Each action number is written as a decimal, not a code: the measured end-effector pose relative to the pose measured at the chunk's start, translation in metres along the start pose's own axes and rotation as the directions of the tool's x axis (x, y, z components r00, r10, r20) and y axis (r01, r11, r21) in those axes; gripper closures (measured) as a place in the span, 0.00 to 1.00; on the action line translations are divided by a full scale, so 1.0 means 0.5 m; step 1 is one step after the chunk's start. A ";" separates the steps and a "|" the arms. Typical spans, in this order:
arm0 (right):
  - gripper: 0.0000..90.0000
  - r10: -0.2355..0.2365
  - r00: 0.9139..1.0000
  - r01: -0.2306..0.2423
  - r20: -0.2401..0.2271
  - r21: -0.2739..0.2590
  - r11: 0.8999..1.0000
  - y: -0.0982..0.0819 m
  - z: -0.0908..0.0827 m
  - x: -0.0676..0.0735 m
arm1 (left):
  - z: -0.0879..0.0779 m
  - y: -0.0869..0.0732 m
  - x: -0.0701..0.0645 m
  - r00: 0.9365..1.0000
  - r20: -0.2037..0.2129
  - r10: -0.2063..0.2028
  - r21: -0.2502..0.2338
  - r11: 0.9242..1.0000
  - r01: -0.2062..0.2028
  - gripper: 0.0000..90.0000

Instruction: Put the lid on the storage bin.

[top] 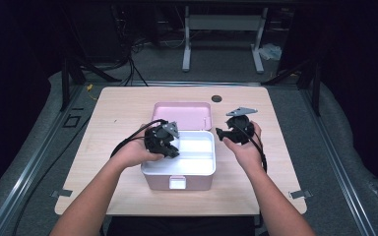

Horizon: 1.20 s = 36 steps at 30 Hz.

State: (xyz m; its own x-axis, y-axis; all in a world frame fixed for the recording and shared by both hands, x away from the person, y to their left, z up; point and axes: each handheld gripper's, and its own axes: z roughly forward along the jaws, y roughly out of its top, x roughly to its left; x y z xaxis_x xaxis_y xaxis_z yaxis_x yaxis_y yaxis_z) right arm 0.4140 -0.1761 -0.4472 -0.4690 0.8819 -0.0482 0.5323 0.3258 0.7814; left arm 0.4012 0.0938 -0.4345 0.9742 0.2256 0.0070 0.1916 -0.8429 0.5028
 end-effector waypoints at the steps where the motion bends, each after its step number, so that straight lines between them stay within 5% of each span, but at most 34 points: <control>1: 0.43 0.008 1.000 -0.008 0.006 -0.002 1.000 0.006 0.004 0.001 | 0.000 0.000 0.000 1.000 0.000 -0.001 0.000 1.000 0.001 0.90; 8: 0.42 0.046 0.999 -0.046 0.006 0.004 0.999 0.032 0.040 -0.001 | 0.000 0.000 0.000 1.000 0.000 -0.001 -0.001 1.000 0.001 0.90; 12: 0.50 0.068 0.997 -0.067 0.027 -0.030 0.997 0.047 0.057 -0.005 | 0.000 0.000 0.000 1.000 0.001 -0.002 -0.001 1.000 0.002 0.90; 21: 0.59 0.073 0.995 -0.072 0.072 -0.015 0.997 0.084 0.096 -0.004 | 0.000 0.000 0.001 1.000 0.004 0.000 0.001 1.000 0.000 0.90; 30: 0.69 0.106 0.988 -0.112 0.109 0.053 0.992 0.113 0.157 -0.007 | 0.000 -0.001 0.002 1.000 0.009 -0.003 -0.001 1.000 0.003 0.90; 36: 0.77 0.154 0.984 -0.161 0.090 0.082 0.983 0.120 0.185 -0.015 | 0.000 -0.002 0.002 1.000 0.006 0.000 -0.005 1.000 0.000 0.90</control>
State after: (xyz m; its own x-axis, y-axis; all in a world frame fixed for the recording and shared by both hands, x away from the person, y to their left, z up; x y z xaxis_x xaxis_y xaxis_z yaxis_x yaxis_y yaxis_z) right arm 0.5145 -0.1318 -0.4576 -0.3160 0.9486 0.0167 0.6571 0.2062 0.7250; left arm 0.4019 0.0947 -0.4349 0.9749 0.2225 0.0013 0.1911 -0.8405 0.5070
